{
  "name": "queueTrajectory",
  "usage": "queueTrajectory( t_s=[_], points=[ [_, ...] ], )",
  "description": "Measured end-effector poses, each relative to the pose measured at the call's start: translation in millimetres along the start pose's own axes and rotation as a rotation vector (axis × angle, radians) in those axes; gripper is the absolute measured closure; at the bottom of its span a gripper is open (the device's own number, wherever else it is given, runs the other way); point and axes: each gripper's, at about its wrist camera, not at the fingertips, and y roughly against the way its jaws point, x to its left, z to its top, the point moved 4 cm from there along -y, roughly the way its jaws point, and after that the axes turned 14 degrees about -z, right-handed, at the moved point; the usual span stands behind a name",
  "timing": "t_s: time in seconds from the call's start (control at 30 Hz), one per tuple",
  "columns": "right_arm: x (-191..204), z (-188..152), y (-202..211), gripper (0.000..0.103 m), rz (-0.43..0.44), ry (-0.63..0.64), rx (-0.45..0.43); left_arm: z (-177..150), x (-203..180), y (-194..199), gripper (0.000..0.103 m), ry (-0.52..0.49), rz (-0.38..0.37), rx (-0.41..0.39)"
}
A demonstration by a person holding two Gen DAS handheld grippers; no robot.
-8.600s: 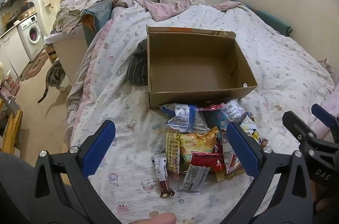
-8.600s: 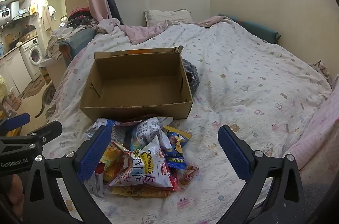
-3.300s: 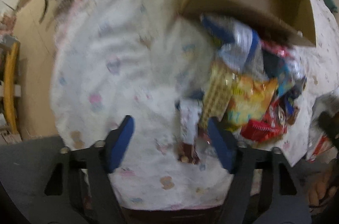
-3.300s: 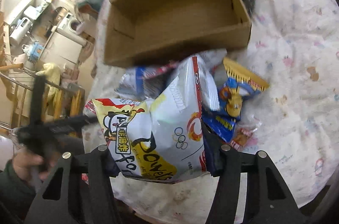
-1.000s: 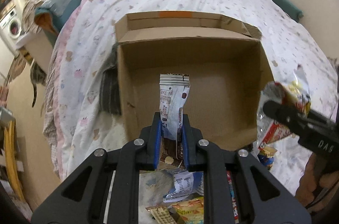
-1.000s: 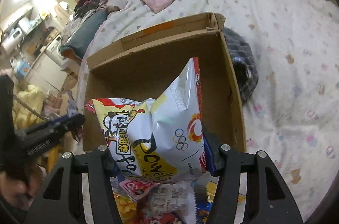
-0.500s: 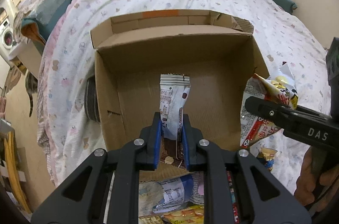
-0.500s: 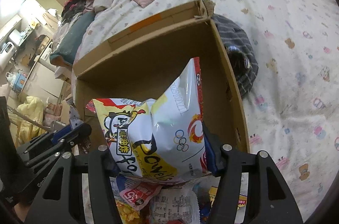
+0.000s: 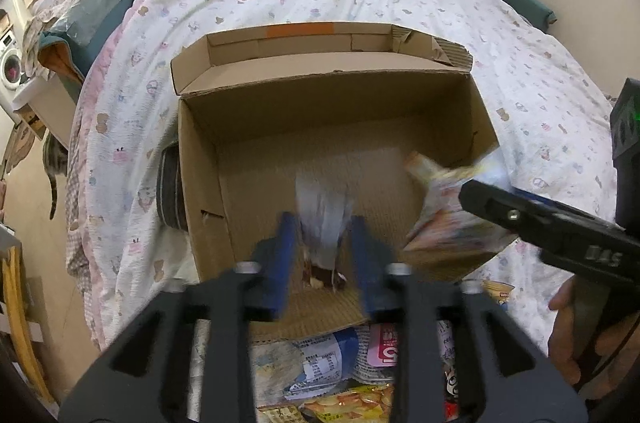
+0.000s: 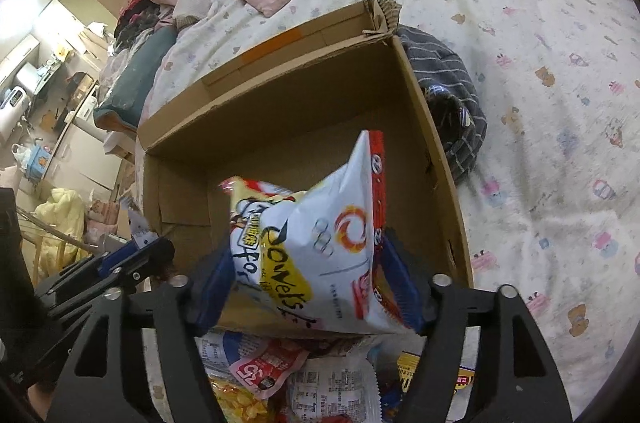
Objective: Organize snacks
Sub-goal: 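Carry both snacks over the box and release them inside, then lower the left tool to the pile and grasp the checkered wafer bar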
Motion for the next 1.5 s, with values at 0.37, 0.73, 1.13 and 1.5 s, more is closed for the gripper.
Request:
queueTrajectory(
  t_s=[0.37, 0.73, 1.13, 1.5],
  points=[
    [4, 6, 15, 0.002, 0.027, 0.005, -0.071, 5, -1, 16, 0.028, -0.015, 0.015, -0.074],
    [-2, 9, 18, 0.002, -0.04, 0.028, -0.135, 5, 3, 28, 0.028, 0.012, 0.03, -0.118],
    [-3, -4, 46, 0.002, -0.078, 0.03, -0.218, -8, -1, 58, 0.028, 0.003, 0.055, -0.183],
    [-1, -33, 88, 0.002, -0.07, 0.072, -0.279, -42, 2, 75, 0.028, 0.013, 0.089, -0.157]
  ],
)
